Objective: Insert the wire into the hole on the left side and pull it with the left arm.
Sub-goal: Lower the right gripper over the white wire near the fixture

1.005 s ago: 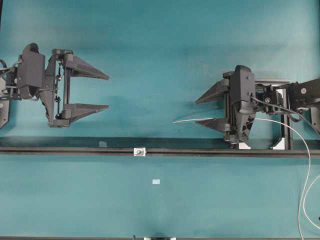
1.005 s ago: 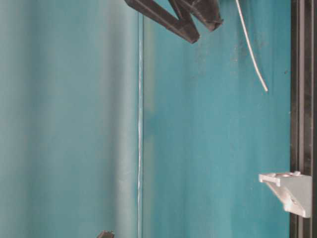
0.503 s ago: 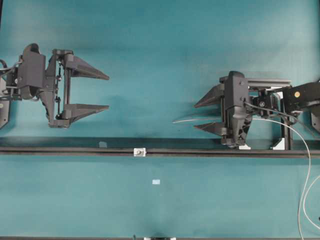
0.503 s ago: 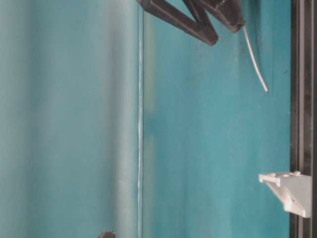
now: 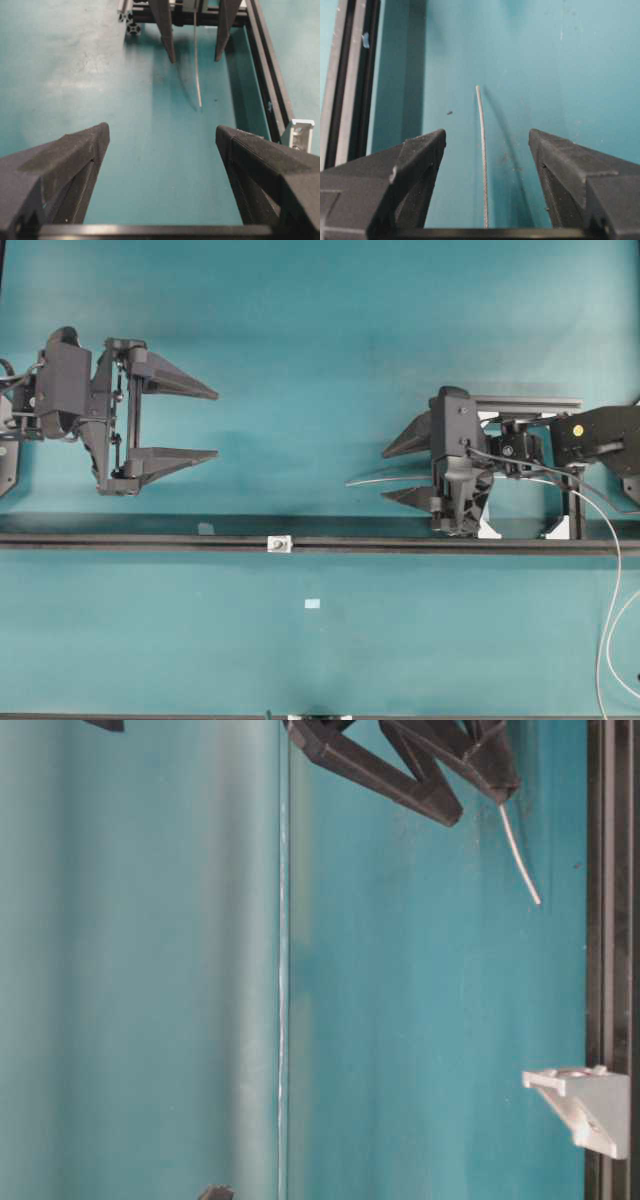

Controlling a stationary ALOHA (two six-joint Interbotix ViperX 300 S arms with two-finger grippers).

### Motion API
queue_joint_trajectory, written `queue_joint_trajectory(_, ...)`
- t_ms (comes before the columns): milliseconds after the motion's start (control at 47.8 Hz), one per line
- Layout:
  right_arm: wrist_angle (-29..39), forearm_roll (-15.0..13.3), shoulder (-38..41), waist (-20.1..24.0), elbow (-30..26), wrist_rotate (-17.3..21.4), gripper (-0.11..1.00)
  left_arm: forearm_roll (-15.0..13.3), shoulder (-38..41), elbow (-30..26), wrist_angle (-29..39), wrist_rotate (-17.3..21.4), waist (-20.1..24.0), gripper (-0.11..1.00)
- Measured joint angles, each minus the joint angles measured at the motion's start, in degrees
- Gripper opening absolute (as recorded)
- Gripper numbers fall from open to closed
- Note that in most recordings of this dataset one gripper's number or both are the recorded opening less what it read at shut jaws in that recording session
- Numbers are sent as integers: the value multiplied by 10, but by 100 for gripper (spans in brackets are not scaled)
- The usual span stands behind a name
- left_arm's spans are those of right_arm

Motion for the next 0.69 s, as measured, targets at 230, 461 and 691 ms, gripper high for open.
queue_joint_trajectory(230, 2, 0, 5, 0, -4, 0, 79, 0, 0, 0, 1, -1, 0, 78)
queue_joint_trajectory(461, 2, 1, 16, -1, -4, 1, 79, 0, 0, 0, 1, -1, 0, 78)
queue_joint_trajectory(691, 2, 1, 19, -4, -4, 1, 79, 0, 0, 0, 0, -1, 0, 78)
